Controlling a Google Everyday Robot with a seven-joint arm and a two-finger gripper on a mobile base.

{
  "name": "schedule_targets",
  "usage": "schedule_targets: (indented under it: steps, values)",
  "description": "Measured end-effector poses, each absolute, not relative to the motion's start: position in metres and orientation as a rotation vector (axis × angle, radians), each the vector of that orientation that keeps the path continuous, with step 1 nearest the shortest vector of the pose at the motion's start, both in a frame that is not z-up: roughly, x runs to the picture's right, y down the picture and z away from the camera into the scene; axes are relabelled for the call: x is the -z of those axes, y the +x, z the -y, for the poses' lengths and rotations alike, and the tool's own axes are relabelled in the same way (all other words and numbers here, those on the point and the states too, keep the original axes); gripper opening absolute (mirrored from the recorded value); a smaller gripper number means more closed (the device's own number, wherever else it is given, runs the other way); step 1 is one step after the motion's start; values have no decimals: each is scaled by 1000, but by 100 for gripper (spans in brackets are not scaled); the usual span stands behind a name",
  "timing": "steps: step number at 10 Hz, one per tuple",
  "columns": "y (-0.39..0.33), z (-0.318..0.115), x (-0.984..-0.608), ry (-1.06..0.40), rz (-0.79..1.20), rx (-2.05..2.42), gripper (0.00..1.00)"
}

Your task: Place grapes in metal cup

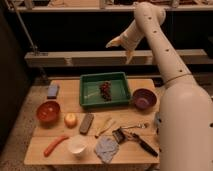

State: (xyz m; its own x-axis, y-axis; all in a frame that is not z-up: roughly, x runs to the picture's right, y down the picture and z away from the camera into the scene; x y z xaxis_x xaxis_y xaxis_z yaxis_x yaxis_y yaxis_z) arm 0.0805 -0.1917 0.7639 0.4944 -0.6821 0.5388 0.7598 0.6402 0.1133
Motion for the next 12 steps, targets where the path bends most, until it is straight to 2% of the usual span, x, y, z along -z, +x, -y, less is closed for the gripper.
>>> schedule_targets:
  steps: [5, 9, 12]
  values:
    - [76, 185, -758, -105, 630, 955, 80]
    - [59, 119, -761, 52, 838, 1234, 80]
    - [49, 83, -771, 62, 776, 1493, 80]
